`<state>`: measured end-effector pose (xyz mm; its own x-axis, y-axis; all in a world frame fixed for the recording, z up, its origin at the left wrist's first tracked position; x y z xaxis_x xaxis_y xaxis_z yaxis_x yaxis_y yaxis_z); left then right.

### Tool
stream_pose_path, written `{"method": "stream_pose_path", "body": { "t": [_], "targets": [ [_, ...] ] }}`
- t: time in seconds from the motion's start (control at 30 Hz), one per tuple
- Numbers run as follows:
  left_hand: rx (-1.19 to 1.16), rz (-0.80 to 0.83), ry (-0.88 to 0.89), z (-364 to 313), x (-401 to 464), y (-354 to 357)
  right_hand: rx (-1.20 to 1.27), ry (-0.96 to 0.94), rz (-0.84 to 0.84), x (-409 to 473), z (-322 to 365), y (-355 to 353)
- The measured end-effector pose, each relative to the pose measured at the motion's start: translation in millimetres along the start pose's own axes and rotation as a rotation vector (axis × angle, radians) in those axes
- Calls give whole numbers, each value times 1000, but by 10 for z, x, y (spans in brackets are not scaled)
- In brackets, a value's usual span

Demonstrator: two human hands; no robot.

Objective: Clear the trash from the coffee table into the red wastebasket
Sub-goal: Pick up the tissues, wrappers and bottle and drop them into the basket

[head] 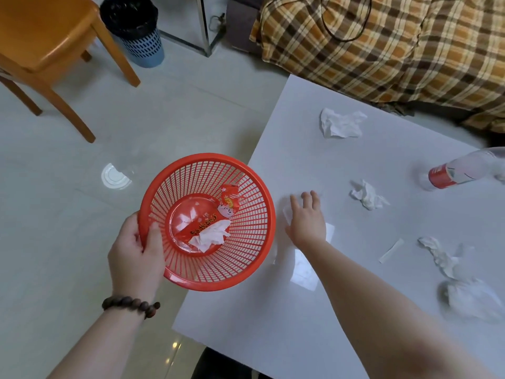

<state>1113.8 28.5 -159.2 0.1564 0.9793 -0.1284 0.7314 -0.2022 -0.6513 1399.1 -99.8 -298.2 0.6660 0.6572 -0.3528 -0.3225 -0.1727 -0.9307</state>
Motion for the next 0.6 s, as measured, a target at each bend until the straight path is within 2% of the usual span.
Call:
{"method": "stream_pose_path", "body": {
  "t": [0.2, 0.37, 0.47, 0.6],
  "targets": [
    [-5, 17, -4, -25, -65, 21, 150, -11, -51, -295, -130, -141],
    [-23, -11, 25, -193, -183, 38, 530, -34, -279, -755, -90, -852],
    [-39, 0, 27, -346, -305, 69, 667, -109, -454, -1116, -33, -1399],
    [-89, 63, 79, -642, -580, 170, 774, -244, -525, -1573, 106, -1844]
  ]
}}
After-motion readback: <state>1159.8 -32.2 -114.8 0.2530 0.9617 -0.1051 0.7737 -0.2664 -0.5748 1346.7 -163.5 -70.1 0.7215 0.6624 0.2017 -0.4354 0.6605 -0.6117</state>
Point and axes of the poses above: each hand's wrist, its own x-axis towards the middle knuckle, its own y-axis out of the palm, z = x × y, the point moved 3 cm from there along x, towards the middle knuckle, and after that the axes turned 3 degrees about y, right-handed, at the moved point
